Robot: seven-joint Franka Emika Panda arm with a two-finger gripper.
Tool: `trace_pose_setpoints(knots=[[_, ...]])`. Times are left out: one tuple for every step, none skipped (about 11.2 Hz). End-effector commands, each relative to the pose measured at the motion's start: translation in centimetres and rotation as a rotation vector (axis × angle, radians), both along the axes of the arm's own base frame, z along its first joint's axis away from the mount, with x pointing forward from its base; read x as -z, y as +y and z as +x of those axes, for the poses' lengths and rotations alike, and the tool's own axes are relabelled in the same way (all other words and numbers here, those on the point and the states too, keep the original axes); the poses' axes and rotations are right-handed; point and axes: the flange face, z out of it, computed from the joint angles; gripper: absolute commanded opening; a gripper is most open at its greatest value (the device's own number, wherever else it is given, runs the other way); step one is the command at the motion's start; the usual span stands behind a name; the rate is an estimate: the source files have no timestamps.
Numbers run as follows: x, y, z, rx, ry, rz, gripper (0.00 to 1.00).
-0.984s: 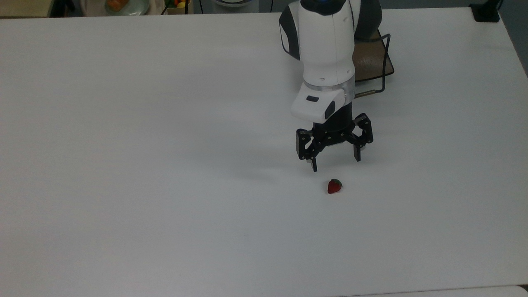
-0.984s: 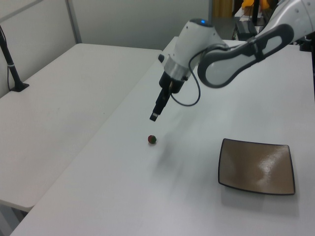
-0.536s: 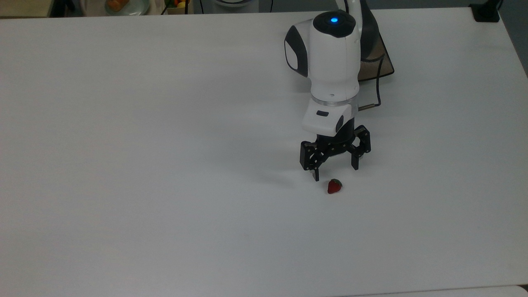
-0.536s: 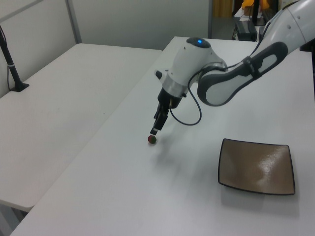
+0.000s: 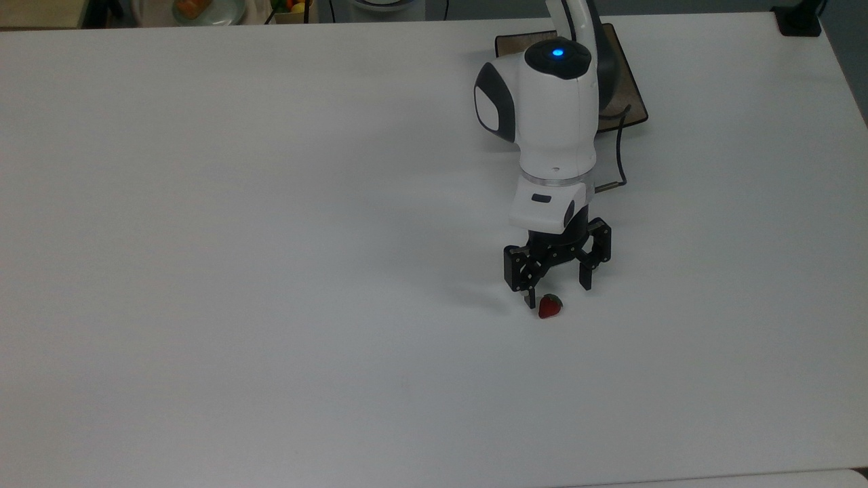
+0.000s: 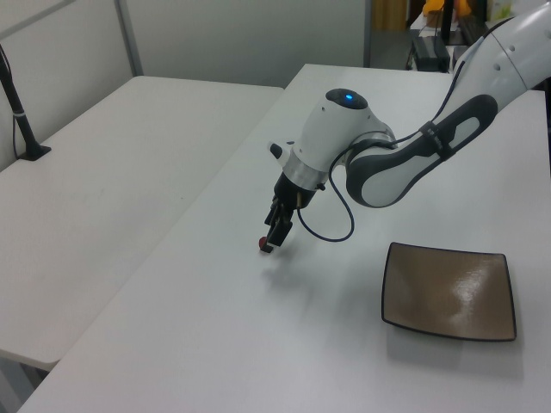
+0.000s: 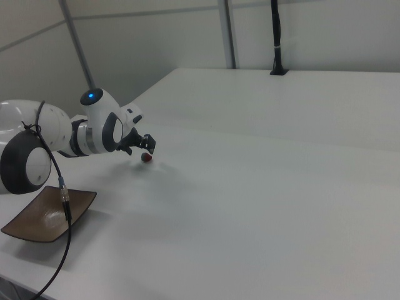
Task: Strawberries on a ceramic plate
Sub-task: 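Close the gripper around the red strawberry, then lift the held strawberry up off the table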
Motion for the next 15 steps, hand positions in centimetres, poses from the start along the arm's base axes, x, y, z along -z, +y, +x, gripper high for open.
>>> trace_pose_setpoints(knots=[[0.49,0.47,0.24,-0.016,-0.036,-0.001,0.82],[1.14,0.52,0.29,-0.018,-0.043,0.004,0.81],[1.36,0.61,0.37,-0.023,-0.056,0.006,0.78],[1.35,0.69,0.31,-0.034,-0.069,-0.001,0.74],[1.34,0.63,0.35,-0.038,-0.073,-0.006,0.69],[1.34,0.63,0.34,-0.040,-0.074,-0.008,0.63],[1.34,0.66,0.33,-0.044,-0.076,-0.012,0.51],[1.24,0.64,0.34,-0.055,-0.084,-0.025,0.39],[1.24,0.58,0.36,-0.063,-0.088,-0.035,0.29],[1.25,0.64,0.32,-0.071,-0.092,-0.044,0.23],[1.28,0.67,0.29,-0.078,-0.094,-0.053,0.19],[1.17,0.69,0.29,-0.080,-0.097,-0.054,0.16],[1.17,0.58,0.34,-0.079,-0.097,-0.054,0.16],[1.05,0.37,0.44,-0.075,-0.098,-0.054,0.16],[0.71,0.38,0.45,-0.075,-0.102,-0.052,0.16]])
